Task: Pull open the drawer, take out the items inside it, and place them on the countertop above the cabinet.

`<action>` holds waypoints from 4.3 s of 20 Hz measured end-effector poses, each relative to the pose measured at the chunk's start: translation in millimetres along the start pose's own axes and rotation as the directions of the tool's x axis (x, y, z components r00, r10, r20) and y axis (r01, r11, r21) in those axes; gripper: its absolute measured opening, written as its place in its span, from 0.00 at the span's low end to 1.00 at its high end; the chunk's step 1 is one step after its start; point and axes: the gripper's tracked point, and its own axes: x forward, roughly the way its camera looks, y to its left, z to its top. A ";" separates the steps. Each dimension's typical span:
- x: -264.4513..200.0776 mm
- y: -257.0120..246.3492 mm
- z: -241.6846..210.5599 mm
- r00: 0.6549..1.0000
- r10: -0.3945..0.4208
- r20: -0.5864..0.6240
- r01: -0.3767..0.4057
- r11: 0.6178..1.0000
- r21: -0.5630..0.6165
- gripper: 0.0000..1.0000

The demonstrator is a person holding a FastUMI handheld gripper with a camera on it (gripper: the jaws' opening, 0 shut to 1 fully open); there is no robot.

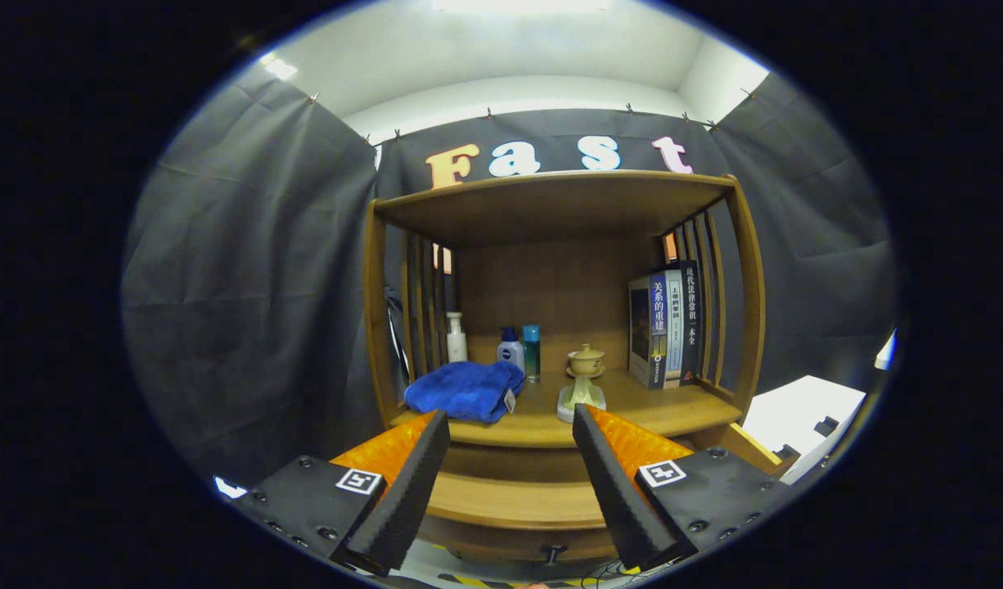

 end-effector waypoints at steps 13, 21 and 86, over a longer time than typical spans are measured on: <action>-17.2 -23.1 -110.7 0.990 -0.138 -0.004 0.137 0.990 -0.036 0.98; -21.7 -34.7 -140.9 0.987 -0.158 0.000 0.158 0.987 -0.037 0.97; 12.7 -72.4 -42.3 0.991 -0.111 -0.071 0.112 0.994 0.012 0.98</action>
